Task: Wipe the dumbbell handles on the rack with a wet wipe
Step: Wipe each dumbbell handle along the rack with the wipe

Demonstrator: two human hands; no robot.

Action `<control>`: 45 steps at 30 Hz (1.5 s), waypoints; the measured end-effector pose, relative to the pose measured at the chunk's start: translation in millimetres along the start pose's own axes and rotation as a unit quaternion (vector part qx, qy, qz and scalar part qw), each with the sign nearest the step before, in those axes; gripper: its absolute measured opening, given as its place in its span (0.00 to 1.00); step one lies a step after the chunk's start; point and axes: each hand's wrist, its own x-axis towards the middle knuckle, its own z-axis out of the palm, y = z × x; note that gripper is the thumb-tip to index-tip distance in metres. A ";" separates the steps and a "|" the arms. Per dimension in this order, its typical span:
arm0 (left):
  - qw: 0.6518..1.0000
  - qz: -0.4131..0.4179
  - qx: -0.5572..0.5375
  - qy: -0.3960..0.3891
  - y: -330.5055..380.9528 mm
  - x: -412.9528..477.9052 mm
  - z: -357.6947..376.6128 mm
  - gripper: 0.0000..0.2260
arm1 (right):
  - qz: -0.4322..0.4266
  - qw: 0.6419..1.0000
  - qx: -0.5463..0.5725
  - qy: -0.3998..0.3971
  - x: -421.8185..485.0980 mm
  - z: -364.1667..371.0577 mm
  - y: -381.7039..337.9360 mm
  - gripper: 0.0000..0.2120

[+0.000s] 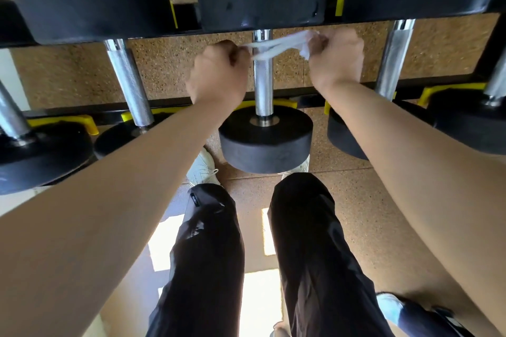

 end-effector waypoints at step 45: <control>0.966 -0.009 0.175 -0.190 -56.5 -4.2 -3.7 0.04 | -0.070 0.963 -0.048 -0.257 -36.5 2.6 38.1 0.10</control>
